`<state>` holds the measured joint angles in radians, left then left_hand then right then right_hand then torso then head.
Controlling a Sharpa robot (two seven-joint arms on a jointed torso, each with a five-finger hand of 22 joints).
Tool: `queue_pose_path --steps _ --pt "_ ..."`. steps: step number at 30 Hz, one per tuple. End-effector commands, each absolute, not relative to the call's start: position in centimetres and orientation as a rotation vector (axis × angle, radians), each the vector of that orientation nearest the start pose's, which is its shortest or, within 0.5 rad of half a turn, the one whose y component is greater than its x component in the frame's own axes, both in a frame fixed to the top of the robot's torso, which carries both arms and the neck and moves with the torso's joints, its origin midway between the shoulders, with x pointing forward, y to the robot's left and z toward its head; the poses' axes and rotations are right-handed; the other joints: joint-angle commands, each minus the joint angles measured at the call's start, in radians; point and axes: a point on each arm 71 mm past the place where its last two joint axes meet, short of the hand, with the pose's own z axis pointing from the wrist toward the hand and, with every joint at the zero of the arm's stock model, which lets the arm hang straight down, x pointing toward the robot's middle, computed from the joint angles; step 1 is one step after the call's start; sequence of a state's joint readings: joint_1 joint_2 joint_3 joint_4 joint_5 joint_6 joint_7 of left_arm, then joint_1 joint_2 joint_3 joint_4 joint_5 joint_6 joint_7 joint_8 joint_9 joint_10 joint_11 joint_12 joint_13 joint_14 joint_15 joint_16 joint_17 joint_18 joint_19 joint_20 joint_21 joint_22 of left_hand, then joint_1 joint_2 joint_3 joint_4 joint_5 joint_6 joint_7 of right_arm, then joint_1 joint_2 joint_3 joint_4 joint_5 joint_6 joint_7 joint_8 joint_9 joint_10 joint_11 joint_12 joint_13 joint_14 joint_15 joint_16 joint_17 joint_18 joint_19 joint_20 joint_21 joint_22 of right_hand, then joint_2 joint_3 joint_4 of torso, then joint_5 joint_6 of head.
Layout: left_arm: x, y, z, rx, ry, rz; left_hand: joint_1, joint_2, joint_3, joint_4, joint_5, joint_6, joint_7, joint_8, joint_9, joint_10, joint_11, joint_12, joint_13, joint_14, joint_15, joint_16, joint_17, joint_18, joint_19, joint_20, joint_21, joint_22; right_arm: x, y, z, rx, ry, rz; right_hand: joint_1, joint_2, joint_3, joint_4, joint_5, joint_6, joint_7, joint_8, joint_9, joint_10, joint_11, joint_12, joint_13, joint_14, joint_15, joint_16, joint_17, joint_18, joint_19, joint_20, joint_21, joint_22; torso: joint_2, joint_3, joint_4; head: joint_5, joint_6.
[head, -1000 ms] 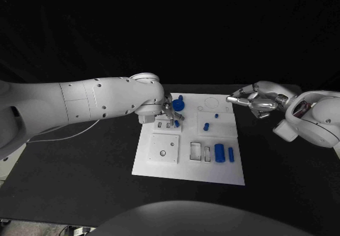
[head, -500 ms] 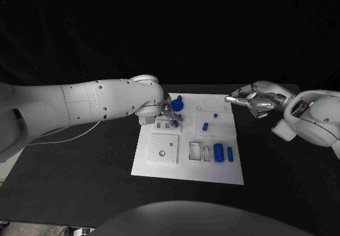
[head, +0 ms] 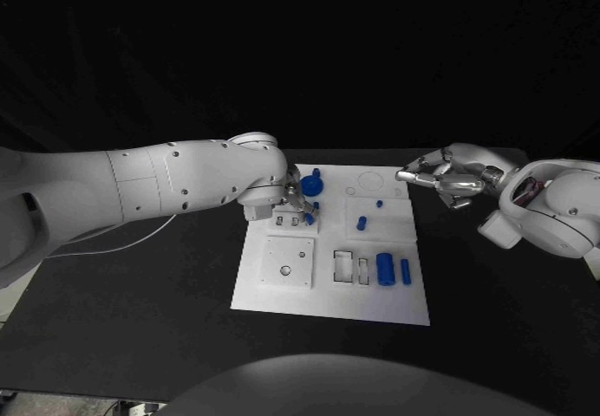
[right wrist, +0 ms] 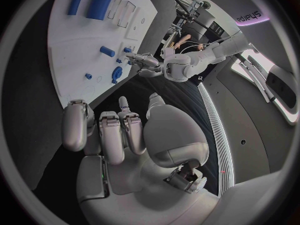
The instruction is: Assemble the parts on the task board
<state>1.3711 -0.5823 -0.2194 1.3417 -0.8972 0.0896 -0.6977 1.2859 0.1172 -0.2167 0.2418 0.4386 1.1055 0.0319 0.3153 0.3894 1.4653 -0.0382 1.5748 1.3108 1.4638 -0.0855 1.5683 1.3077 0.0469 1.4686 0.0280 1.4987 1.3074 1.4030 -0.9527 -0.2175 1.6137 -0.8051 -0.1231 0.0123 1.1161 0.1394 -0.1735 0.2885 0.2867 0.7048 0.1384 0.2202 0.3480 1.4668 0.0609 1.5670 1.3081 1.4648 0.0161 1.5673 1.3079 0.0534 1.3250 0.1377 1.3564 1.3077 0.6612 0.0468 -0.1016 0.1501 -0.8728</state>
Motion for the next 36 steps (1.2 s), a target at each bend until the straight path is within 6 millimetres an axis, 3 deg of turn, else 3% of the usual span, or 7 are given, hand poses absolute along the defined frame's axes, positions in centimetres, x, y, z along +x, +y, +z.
queue_pose_path --steps 1,17,28,36 --pt "50.8 16.0 -21.8 -0.325 2.407 -0.095 0.019 -0.002 0.01 -0.003 0.003 -0.003 -0.005 -0.005 0.006 0.105 -0.007 -0.004 0.26 0.107 -0.008 0.002 0.263 -0.01 0.008 -0.008 -0.005 0.107 47.1 -22.4 -16.3 0.238 1.957 1.011 0.011 0.001 -0.006 -0.001 0.006 0.007 0.004 -0.001 -0.002 0.104 0.005 0.004 0.263 0.106 0.008 0.003 0.263 0.014 -0.005 -0.001 -0.005 0.174 0.0 0.0001 -0.0003 0.001 0.0" --pt "50.9 16.1 -21.8 -0.342 2.389 -0.117 0.075 -0.018 0.063 -0.027 -0.003 -0.008 -0.008 -0.018 0.031 0.105 -0.01 -0.004 0.26 0.107 -0.011 0.002 0.263 -0.009 0.009 -0.011 -0.008 0.107 47.2 -22.6 -16.4 0.244 1.959 1.004 0.041 0.003 -0.005 -0.008 0.024 0.014 0.006 0.003 -0.003 0.104 0.007 0.004 0.263 0.106 0.01 0.003 0.263 0.017 -0.017 0.001 -0.016 0.17 0.0 -0.0006 0.0014 -0.002 0.0" --pt "50.6 16.3 -21.6 -0.301 2.352 -0.101 0.107 -0.039 0.111 -0.044 0.011 -0.006 -0.01 -0.024 0.05 0.105 -0.012 -0.004 0.26 0.107 -0.012 0.002 0.263 -0.009 0.009 -0.013 -0.01 0.107 47.2 -22.7 -16.6 0.247 1.962 1.002 0.055 0.003 -0.004 -0.01 0.038 0.017 0.006 0.004 -0.003 0.104 0.007 0.004 0.263 0.106 0.01 0.003 0.263 0.018 -0.022 0.001 -0.022 0.168 0.0 -0.0014 0.0017 0.0 0.0" --pt "50.0 17.1 -21.2 -0.28 2.319 -0.085 0.117 -0.056 0.151 -0.046 -0.015 -0.002 -0.012 -0.027 0.065 0.105 -0.015 -0.004 0.26 0.107 -0.015 0.002 0.263 -0.009 0.01 -0.015 -0.011 0.108 47.1 -22.9 -16.7 0.253 1.965 0.996 0.059 0.003 -0.004 -0.011 0.041 0.017 0.007 0.004 -0.003 0.104 0.007 0.004 0.263 0.106 0.01 0.003 0.263 0.019 -0.024 0.001 -0.023 0.167 -0.003 0.0001 0.004 0.002 0.0"
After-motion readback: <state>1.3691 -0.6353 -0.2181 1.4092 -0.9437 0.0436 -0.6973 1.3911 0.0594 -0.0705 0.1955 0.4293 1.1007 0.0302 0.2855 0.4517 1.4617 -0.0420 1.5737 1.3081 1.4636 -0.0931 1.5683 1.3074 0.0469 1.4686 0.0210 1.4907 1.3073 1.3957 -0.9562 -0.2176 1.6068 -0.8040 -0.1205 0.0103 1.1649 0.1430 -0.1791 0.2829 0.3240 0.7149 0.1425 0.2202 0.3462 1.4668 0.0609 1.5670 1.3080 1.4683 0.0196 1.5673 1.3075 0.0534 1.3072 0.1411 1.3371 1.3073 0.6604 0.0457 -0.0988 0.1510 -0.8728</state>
